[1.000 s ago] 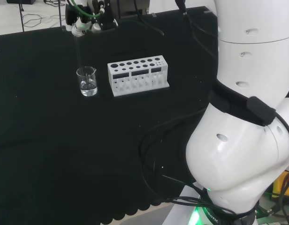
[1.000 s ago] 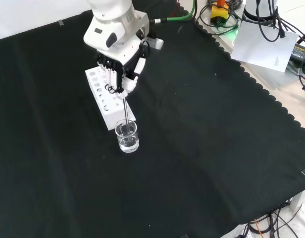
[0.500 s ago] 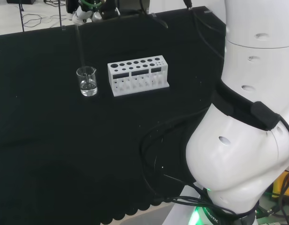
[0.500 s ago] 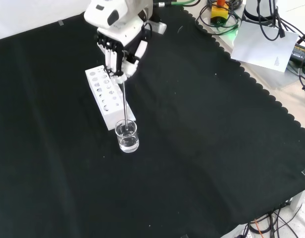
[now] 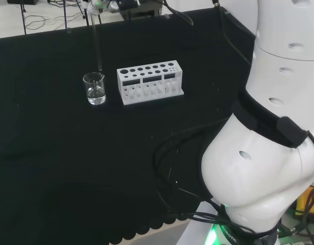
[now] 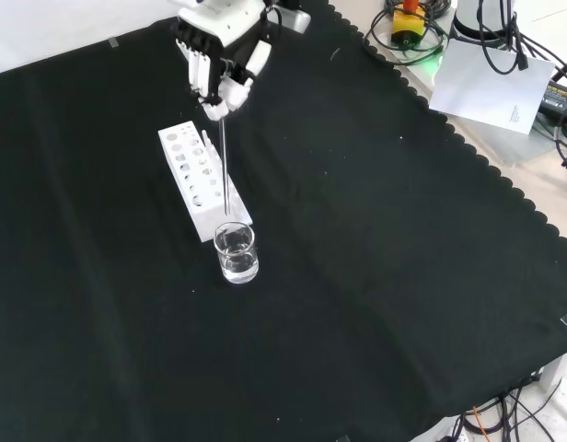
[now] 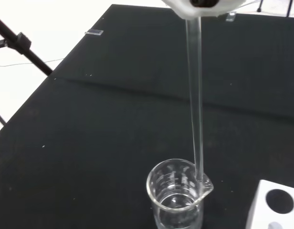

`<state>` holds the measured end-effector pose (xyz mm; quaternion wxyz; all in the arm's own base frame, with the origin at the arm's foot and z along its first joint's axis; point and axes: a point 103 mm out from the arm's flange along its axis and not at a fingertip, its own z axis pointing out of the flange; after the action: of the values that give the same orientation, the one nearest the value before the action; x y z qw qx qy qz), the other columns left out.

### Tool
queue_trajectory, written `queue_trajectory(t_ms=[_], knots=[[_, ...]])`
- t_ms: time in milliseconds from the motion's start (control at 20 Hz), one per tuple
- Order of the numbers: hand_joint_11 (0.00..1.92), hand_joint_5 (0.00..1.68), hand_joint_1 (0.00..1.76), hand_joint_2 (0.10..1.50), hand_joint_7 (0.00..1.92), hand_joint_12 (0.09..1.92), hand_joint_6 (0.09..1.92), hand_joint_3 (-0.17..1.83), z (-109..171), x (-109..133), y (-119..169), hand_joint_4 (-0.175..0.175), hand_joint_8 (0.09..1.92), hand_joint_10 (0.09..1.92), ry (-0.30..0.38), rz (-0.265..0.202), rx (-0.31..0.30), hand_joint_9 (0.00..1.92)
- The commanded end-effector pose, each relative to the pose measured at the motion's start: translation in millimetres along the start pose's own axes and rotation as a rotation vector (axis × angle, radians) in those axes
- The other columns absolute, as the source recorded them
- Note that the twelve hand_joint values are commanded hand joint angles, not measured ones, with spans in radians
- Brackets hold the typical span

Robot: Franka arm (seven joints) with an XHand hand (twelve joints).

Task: Put the glass rod back on the white test tube rack.

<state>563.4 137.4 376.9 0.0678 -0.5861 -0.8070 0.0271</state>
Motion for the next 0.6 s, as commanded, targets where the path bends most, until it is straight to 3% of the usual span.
queue_trajectory(t_ms=[50,600], knots=[[1.76,1.23,1.22,1.08,1.49,0.7,0.63,-0.17,-3.4,-22.7,-11.7,-0.175,1.11,0.75,0.009,0.047,-0.002,1.76],[1.76,1.23,1.22,1.08,1.49,0.7,0.63,-0.17,-2.3,-78.8,-41.1,-0.175,1.11,0.75,0.021,0.141,-0.021,1.76]])
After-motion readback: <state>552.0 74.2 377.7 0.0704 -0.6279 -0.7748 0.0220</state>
